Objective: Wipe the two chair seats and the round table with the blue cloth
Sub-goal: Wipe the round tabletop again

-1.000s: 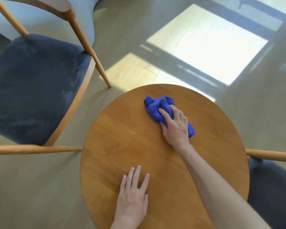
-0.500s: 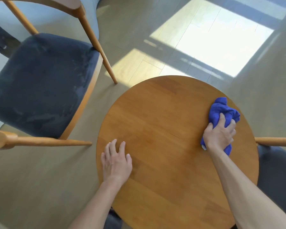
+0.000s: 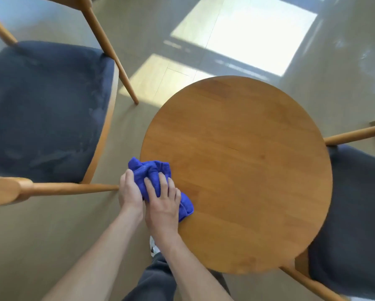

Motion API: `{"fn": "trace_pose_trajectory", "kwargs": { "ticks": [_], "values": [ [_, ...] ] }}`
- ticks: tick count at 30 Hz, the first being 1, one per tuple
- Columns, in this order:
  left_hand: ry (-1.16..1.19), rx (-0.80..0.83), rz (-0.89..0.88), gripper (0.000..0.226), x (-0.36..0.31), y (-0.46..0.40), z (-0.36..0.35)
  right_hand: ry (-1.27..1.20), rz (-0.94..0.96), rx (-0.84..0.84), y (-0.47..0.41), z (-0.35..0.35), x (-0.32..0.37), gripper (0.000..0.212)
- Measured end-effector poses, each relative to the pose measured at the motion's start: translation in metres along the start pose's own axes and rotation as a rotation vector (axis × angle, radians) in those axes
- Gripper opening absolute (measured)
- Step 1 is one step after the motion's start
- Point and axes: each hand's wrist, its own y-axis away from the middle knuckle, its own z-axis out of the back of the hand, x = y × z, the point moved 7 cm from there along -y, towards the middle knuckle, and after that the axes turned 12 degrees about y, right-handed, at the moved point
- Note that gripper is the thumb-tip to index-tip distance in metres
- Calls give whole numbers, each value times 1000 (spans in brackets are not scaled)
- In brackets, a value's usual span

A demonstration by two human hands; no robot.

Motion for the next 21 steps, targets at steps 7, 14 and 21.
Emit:
{"fn": "trace_pose_trajectory", "kwargs": {
  "ticks": [7,14,21],
  "values": [
    [8,27,-43,24,8,11,-6,61,94,-40,16,3,-25,44],
    [-224,-6,-120,51,22,6,-21,120,-126,-198,54,44,-157,49],
    [-508,-35,-212,57,24,29,-33,212,-557,-205,128,86,-311,47]
  ]
}}
